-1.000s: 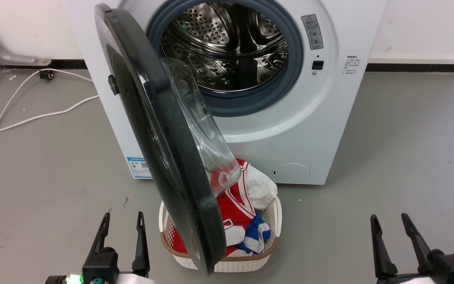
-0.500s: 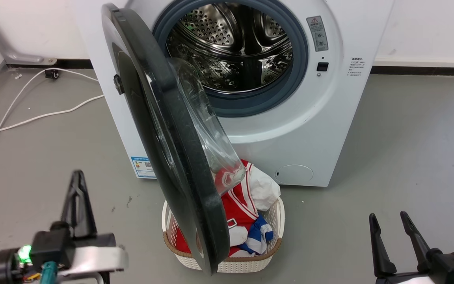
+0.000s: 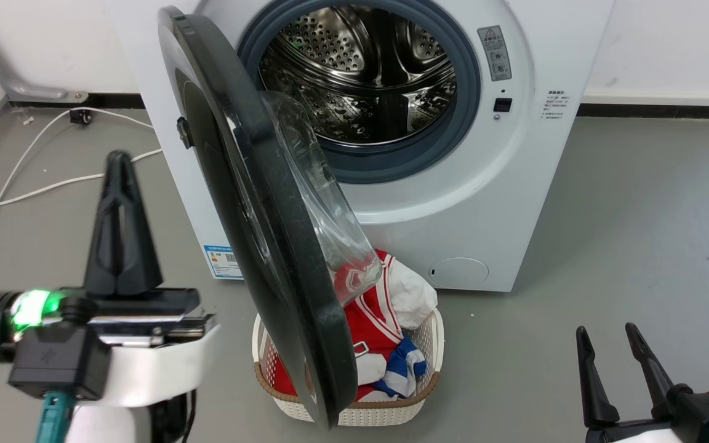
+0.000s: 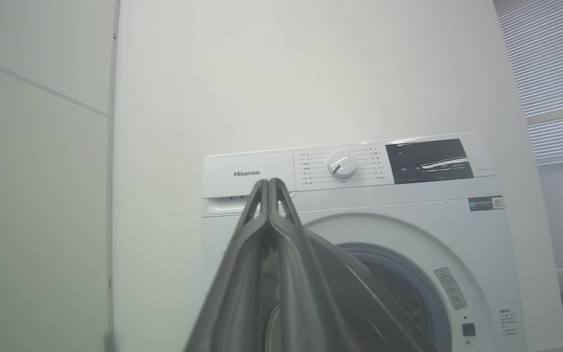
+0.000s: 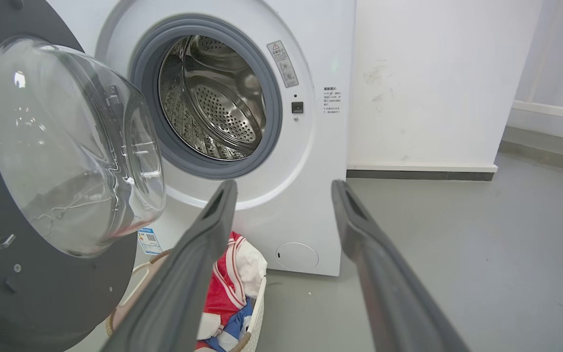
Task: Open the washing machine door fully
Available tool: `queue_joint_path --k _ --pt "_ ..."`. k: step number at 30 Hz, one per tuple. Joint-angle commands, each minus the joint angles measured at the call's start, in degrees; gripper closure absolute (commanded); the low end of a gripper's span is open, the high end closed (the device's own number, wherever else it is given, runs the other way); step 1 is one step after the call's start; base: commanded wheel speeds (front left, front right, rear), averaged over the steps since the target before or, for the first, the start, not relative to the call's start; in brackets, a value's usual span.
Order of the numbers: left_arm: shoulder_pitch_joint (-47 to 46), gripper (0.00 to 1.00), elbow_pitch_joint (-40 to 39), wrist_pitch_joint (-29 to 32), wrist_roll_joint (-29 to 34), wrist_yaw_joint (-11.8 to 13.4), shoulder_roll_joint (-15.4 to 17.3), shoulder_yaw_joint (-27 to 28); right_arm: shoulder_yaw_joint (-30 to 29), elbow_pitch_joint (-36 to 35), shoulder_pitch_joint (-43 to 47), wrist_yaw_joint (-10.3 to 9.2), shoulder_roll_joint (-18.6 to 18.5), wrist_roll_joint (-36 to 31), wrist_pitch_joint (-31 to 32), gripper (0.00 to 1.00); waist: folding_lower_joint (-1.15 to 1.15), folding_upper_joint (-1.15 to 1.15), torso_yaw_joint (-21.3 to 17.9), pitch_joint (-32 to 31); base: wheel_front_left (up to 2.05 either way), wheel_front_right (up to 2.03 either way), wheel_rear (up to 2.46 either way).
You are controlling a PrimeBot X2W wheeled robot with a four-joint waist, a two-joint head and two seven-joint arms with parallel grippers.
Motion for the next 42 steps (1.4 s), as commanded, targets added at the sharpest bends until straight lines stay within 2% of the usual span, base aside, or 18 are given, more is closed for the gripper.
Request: queue_joint_path --k 1,7,13,20,34,42 --pt "-1.78 1.00 -0.80 -0.14 0.52 -1.10 -0.18 -1.81 0.19 -0.27 -0.01 -0.01 0.19 0.19 -0.10 0.00 0.00 0.00 -0.06 0.02 0.00 0.00 0.00" --pt "-5.39 1.00 -2.24 -0.14 1.48 -4.02 -0.91 -9.95 0.57 -0.29 -0.21 -0.01 0.19 -0.19 -0.10 0.00 0.00 0.00 -0.17 0.19 0.00 0.00 0.00" --pt "-7.19 1.00 -1.85 -0.14 1.87 -5.91 -1.29 -18.09 0.92 -0.35 -0.57 -0.01 0.19 -0.39 -0.10 0.00 0.00 0.00 -0.46 0.48 0.00 0.00 0.00" --pt "-5.38 1.00 1.39 -0.14 2.46 -7.81 -1.48 -26.50 1.15 -0.41 -0.67 -0.01 0.19 -0.64 -0.10 0.00 0.00 0.00 -0.61 0.97 0.00 0.00 0.00" --pt "1.14 1.00 7.44 -0.14 1.51 -8.89 -0.51 -36.55 1.10 -0.22 -0.96 -0.01 0.19 -1.00 -0.10 0.00 0.00 0.00 0.41 2.02 0.00 0.00 0.00" --pt "4.82 1.00 11.53 -0.14 0.53 -8.73 -0.13 -39.38 1.33 0.12 -1.51 -0.01 0.19 -0.99 -0.10 0.00 0.00 0.00 0.62 2.80 0.00 0.00 0.00"
